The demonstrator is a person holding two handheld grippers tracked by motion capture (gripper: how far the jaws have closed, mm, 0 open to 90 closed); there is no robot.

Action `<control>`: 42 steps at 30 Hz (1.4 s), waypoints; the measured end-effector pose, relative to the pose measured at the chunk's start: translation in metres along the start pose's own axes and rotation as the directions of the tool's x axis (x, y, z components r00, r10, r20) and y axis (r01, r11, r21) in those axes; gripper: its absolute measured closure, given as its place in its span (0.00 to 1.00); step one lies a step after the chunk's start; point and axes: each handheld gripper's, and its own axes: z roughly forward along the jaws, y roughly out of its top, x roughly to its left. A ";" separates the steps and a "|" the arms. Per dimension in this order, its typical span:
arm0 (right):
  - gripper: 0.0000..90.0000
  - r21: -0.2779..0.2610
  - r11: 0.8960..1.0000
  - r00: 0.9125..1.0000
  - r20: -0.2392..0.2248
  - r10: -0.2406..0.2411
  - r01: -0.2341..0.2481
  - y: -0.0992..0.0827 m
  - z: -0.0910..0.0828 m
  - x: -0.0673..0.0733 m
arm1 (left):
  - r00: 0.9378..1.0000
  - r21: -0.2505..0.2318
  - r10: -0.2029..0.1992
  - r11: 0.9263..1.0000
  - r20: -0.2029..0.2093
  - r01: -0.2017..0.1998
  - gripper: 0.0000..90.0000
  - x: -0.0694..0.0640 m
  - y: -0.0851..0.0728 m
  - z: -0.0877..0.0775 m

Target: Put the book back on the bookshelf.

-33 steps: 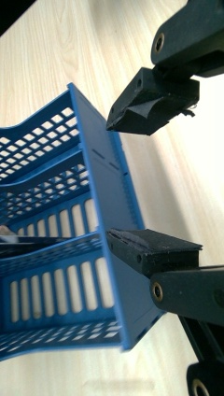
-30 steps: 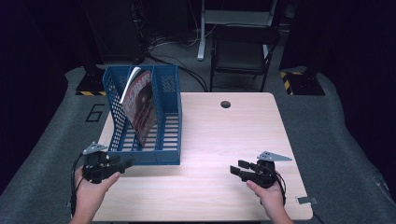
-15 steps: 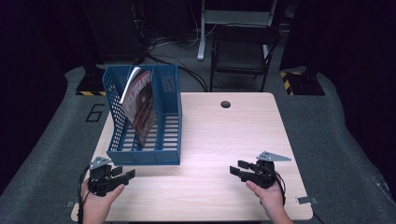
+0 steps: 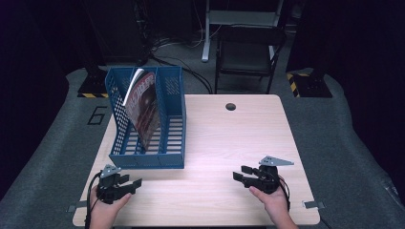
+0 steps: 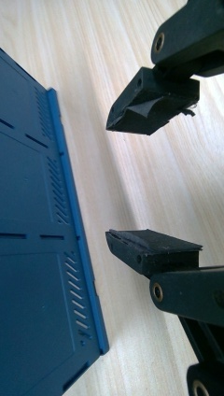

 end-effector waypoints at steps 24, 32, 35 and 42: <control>0.50 0.022 1.000 1.000 0.002 -0.010 0.010 -0.003 0.007 -0.002 | 0.999 0.062 0.035 0.997 0.032 -0.037 0.44 -0.004 -0.014 0.022; 0.50 0.025 1.000 1.000 0.006 -0.011 0.011 -0.003 0.007 -0.001 | 0.997 0.068 0.064 0.995 0.041 -0.067 0.44 -0.009 -0.014 0.023; 0.50 0.027 1.000 1.000 0.008 -0.011 0.011 -0.003 0.006 -0.001 | 0.997 0.070 0.062 0.995 0.048 -0.065 0.44 -0.010 -0.015 0.024; 0.50 0.027 1.000 1.000 0.019 -0.008 0.008 -0.005 0.006 -0.004 | 0.996 0.079 0.070 0.994 0.061 -0.074 0.44 -0.013 -0.013 0.026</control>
